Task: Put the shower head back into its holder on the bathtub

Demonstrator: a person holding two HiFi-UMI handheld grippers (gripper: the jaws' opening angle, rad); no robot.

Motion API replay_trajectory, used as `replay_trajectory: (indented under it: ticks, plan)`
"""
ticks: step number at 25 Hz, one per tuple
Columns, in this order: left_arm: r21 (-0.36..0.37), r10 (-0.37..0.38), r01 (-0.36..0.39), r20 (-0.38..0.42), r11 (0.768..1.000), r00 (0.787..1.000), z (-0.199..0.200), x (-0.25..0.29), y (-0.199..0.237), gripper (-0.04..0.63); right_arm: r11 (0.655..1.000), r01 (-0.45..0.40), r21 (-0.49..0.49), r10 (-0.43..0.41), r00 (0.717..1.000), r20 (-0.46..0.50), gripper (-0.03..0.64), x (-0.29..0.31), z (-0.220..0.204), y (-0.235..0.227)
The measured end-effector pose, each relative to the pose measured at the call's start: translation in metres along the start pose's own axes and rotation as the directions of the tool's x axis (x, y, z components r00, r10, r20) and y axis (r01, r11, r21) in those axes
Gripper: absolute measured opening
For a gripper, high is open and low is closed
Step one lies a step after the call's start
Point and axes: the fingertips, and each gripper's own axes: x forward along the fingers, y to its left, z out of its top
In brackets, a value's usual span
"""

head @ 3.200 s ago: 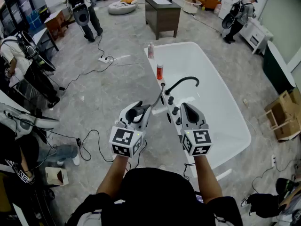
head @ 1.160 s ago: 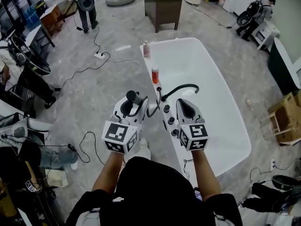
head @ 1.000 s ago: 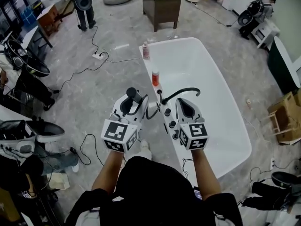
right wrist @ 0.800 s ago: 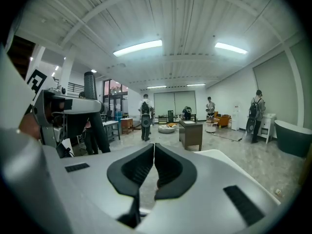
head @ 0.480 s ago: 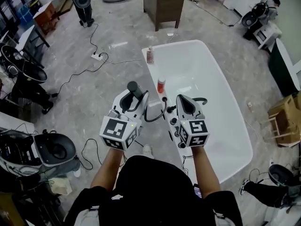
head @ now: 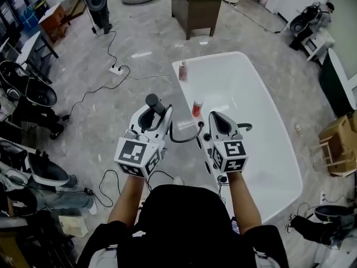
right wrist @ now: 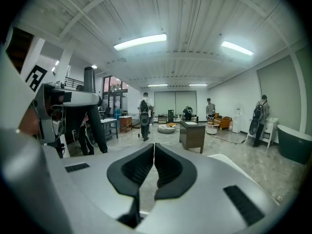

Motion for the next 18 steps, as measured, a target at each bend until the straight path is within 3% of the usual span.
replay_trajectory:
  ticks: [7, 18]
  plan:
    - [-0.020, -0.003, 0.003, -0.016, 1.000, 1.000, -0.006, 0.010, 0.014, 0.143, 1.000, -0.001, -0.004, 0.001, 1.000, -0.019, 0.025, 0.016, 0.000, 0.002]
    - [-0.036, -0.084, 0.081, -0.079, 0.996, 0.993, -0.027, 0.054, -0.020, 0.143, 0.999, 0.046, 0.020, -0.045, 0.997, -0.055, 0.025, 0.011, -0.013, -0.041]
